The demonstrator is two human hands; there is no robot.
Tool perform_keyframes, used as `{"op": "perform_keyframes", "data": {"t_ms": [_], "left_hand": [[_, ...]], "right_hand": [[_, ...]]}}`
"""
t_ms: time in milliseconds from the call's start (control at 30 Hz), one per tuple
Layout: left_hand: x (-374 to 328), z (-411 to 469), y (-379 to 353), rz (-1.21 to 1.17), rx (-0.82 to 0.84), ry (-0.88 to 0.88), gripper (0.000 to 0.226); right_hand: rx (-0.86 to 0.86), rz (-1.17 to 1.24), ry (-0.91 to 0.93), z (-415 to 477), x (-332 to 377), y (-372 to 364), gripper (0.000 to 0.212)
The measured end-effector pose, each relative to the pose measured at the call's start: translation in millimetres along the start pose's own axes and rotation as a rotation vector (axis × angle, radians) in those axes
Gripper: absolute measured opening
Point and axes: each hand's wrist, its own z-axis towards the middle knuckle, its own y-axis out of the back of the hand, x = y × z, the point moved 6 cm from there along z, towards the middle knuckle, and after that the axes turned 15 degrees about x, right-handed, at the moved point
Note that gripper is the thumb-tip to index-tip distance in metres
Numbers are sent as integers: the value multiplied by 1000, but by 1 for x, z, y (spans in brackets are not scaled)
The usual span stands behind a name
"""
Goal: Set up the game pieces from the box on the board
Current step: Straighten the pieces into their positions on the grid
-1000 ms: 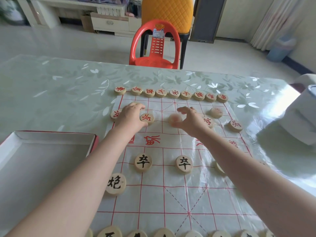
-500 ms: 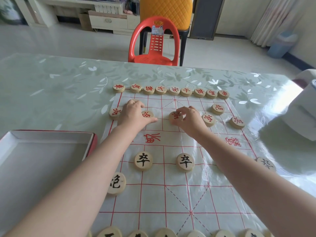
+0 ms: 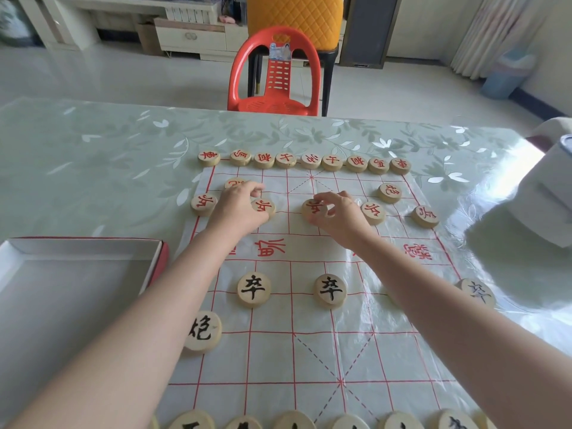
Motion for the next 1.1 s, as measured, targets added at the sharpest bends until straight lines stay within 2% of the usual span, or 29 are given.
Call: {"op": "perform_keyframes", "data": {"t_ms": [133, 367, 833, 900, 1000, 1100], "left_hand": [[6, -4, -4, 2, -24, 18, 62], [10, -7, -6, -10, -78, 2, 52], [12, -6, -6, 4, -93, 2, 56], [12, -10, -2, -5, -126, -6, 59], [18, -23, 20, -41, -267, -27, 44], [41, -32, 47, 77, -333, 63, 40]], "right_hand": [[-6, -13, -1, -2, 0, 1, 44], [-6, 20, 0, 0, -2, 0, 43], [1, 59, -9, -5, 0, -3, 48], [9, 27, -13, -8, 4, -1, 53], [-41, -102, 51, -17, 21, 5, 56], [-20, -128, 114, -19, 42, -5, 51]]}}
